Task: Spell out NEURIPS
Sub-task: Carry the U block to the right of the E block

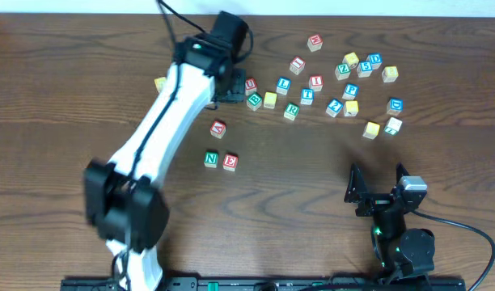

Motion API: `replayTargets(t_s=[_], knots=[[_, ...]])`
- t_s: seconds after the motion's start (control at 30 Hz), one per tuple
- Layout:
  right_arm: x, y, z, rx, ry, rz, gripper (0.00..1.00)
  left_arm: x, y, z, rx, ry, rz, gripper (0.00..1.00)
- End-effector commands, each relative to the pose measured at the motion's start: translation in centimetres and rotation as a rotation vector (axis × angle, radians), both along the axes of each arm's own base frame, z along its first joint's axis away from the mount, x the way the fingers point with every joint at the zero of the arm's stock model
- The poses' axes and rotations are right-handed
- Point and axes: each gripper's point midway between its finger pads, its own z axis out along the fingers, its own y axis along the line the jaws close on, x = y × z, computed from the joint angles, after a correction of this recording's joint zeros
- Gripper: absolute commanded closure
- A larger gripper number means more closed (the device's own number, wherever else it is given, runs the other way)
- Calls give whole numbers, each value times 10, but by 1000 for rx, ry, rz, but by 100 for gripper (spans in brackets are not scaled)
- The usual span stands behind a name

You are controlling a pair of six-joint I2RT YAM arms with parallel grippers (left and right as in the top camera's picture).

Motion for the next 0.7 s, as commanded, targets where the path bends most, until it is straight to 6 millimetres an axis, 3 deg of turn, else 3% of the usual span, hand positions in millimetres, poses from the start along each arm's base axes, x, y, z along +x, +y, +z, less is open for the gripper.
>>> replayTargets(t_s=[0.0, 0.13, 0.23, 0.67], knots=[[0, 0, -1, 8, 2, -1, 1, -35, -23, 20, -62, 52, -164, 90], [0, 0, -1, 8, 2, -1, 1, -69, -28, 12, -13, 152, -248, 92], [0, 0, -1, 8, 2, -1, 1, -83, -34, -4, 8, 198, -277, 92], [0, 0, -1, 8, 2, -1, 1, -109, -47, -103, 14, 247, -230, 93]])
